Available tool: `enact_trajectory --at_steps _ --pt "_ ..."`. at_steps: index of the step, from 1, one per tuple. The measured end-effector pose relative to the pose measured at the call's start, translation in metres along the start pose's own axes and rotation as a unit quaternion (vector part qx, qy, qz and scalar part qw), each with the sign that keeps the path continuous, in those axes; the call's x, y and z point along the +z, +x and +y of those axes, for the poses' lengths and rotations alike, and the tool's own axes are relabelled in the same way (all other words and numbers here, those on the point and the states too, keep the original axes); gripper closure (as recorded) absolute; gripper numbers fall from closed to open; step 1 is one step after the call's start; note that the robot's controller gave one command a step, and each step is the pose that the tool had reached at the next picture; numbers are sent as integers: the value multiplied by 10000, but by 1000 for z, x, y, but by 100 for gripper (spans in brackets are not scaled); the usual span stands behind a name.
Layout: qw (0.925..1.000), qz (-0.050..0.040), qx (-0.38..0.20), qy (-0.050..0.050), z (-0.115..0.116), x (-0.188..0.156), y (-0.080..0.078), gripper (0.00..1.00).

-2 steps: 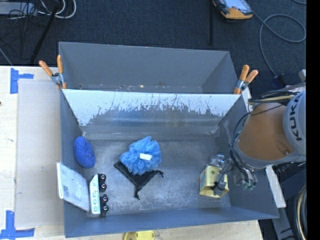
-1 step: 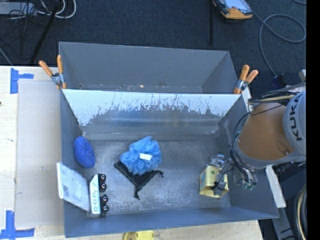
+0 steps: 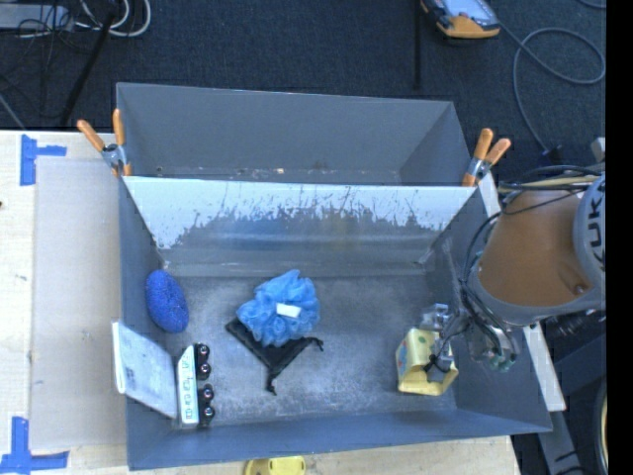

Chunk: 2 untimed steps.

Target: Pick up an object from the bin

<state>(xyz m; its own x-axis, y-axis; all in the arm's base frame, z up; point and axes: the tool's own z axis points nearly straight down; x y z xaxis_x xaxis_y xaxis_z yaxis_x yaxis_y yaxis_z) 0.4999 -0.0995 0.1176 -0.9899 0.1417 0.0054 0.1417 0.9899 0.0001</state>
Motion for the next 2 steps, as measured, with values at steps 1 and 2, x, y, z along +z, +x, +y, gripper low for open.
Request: enact_trajectory --at_steps 1,2 --pt "10000 -74 -6 3 5 -19 5 100" --pt "10000 43 -24 -5 13 -39 10 100"
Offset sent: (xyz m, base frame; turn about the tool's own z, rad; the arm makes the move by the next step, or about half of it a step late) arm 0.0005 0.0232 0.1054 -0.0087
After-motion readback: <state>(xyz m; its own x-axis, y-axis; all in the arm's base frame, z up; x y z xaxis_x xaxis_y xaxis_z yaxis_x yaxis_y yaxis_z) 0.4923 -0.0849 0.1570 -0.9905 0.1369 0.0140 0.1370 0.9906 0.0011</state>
